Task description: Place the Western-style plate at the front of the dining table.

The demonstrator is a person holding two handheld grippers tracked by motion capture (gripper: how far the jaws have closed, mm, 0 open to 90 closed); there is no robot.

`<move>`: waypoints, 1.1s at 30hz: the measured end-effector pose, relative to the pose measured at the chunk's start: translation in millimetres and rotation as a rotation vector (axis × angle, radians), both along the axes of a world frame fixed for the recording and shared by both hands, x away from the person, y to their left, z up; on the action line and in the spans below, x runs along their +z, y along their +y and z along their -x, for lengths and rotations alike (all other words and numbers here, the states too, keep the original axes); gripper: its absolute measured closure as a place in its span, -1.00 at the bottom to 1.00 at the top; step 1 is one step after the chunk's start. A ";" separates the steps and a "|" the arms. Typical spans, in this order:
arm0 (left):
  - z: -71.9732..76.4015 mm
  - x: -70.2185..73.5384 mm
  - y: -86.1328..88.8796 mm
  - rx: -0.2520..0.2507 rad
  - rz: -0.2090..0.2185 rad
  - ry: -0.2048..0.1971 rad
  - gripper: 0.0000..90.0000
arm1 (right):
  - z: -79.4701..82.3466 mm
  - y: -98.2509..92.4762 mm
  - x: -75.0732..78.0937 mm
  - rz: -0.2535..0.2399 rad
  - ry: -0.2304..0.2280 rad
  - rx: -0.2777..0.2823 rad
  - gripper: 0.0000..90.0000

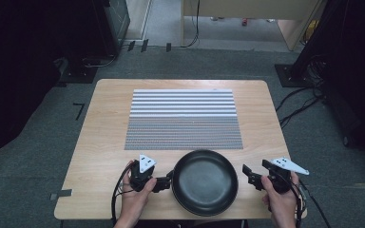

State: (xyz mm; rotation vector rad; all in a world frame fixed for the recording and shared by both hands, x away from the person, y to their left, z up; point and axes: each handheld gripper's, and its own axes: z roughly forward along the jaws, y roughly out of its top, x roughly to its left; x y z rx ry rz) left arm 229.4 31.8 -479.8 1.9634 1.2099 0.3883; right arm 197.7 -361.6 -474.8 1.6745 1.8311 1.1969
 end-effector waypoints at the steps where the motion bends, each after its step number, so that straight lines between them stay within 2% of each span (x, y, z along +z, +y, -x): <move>1: 0.1 0.3 -2.4 -0.007 0.000 -0.001 -0.82 | 0.2 1.1 0.5 0.000 0.000 0.004 -0.70; 8: 0.0 1.4 -14.1 -0.029 0.010 0.003 -0.82 | 0.7 11.0 4.0 0.002 -0.006 0.018 -0.66; 12: 0.2 4.1 -19.7 -0.031 0.023 0.005 -0.82 | 1.5 17.8 5.1 0.017 -0.022 0.017 -0.45; 15: 0.0 6.5 -23.0 -0.034 0.037 0.006 -0.82 | 1.4 19.8 5.7 0.010 -0.026 0.019 -0.38; 16: -0.1 7.3 -25.1 -0.038 0.043 0.004 -0.82 | 1.7 20.8 6.0 0.010 -0.032 0.017 -0.30; 17: 0.3 7.9 -28.9 -0.046 0.046 0.002 -0.82 | 3.4 23.1 6.5 0.024 -0.065 0.001 -0.10; 20: 1.0 8.0 -32.9 -0.055 0.047 0.004 -0.82 | 4.2 23.6 7.1 0.019 -0.076 0.002 -0.08; 22: 2.2 7.4 -35.7 -0.067 0.053 0.011 -0.82 | 4.1 24.5 6.8 -0.011 -0.066 0.039 0.06; 26: 3.4 4.0 -35.5 -0.081 0.053 0.020 -0.81 | 3.2 27.6 4.1 -0.029 -0.055 0.073 0.16; 27: 4.3 1.4 -34.0 -0.077 0.055 0.027 -0.74 | 2.5 30.7 1.1 -0.042 -0.042 0.094 0.22; 29: 5.2 -1.0 -33.0 -0.072 0.077 0.041 -0.68 | 2.4 33.0 -1.1 -0.044 -0.037 0.101 0.28; 33: 7.9 -2.1 -32.6 -0.085 0.081 0.041 -0.44 | 2.1 36.3 -3.0 -0.042 -0.023 0.111 0.29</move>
